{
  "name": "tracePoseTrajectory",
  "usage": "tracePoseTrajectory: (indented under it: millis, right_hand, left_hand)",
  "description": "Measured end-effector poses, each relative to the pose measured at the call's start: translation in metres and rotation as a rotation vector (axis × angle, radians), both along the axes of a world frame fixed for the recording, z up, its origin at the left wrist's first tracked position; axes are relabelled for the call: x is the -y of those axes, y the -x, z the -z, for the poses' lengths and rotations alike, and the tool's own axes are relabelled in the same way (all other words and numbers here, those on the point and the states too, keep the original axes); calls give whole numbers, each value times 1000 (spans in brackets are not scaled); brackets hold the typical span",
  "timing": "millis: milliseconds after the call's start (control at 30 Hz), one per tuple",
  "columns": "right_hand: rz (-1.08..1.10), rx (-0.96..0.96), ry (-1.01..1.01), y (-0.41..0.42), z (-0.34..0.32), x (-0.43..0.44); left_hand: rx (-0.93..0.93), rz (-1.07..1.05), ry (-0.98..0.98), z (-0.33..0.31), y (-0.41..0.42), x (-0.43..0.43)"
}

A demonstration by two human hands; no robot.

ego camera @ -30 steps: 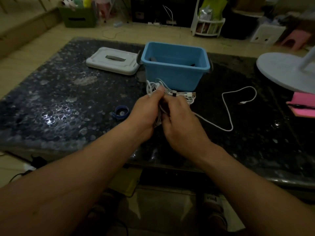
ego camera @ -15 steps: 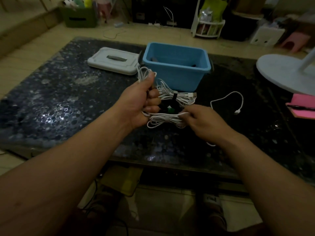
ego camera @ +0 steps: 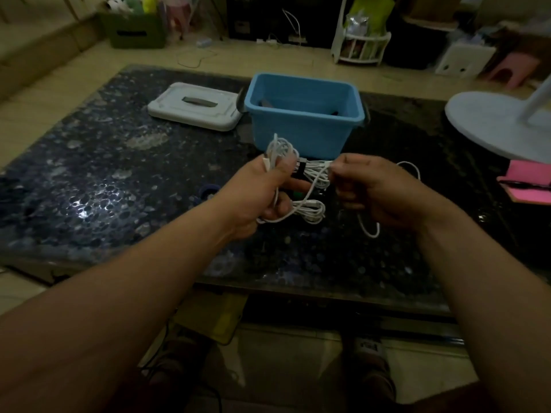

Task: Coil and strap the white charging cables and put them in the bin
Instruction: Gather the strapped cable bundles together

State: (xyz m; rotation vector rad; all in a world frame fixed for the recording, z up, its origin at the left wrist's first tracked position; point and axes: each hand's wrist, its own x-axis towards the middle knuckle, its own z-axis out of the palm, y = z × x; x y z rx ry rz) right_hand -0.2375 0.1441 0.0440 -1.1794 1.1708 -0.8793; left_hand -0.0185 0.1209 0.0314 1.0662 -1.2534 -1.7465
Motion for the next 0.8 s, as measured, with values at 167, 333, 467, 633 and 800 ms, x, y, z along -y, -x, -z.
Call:
tracePoseTrajectory:
  millis: [167, 333, 467, 633, 800]
  right_hand:
    - [167, -78, 133, -21, 4, 3]
    - [239, -126, 190, -25, 7, -3]
    - [309, -216, 254, -22, 8, -2]
    - [321, -281, 282, -23, 6, -2]
    - [260, -404, 284, -22, 2, -4]
  left_hand:
    - [69, 121, 108, 6, 19, -18]
    - [159, 123, 161, 11, 16, -12]
    - [136, 181, 204, 8, 14, -11]
    - [282, 120, 378, 7, 10, -9]
    - [151, -110, 252, 0, 9, -6]
